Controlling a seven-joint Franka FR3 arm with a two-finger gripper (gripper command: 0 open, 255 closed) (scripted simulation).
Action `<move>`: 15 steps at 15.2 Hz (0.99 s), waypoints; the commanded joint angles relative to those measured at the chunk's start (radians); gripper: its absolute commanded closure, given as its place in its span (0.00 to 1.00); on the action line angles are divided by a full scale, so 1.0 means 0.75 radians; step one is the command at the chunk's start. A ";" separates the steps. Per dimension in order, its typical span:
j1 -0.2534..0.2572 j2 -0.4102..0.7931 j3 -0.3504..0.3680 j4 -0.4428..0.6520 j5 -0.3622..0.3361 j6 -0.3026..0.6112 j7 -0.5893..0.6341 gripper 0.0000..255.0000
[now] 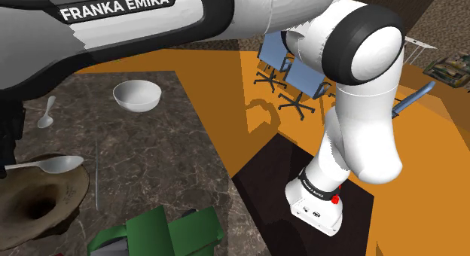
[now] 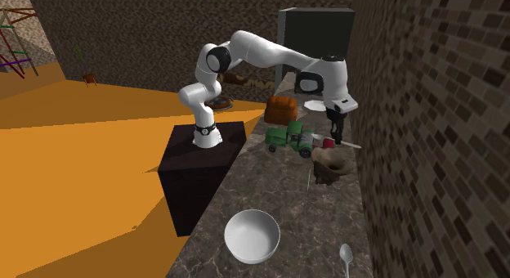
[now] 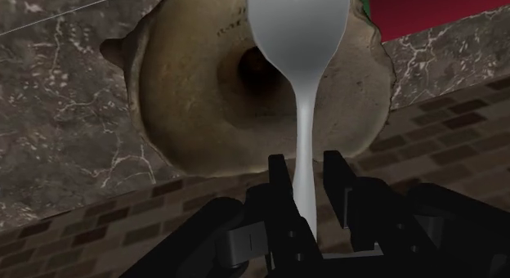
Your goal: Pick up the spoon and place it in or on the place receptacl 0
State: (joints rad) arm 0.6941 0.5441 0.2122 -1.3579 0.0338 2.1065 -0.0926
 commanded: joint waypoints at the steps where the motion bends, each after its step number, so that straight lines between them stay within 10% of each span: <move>1: -0.001 0.011 -0.001 -0.017 0.000 0.029 -0.004 1.00; 15: -0.002 0.048 -0.004 -0.099 -0.002 0.146 -0.014 1.00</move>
State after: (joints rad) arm 0.6929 0.5802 0.2093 -1.4320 0.0324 2.2159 -0.1032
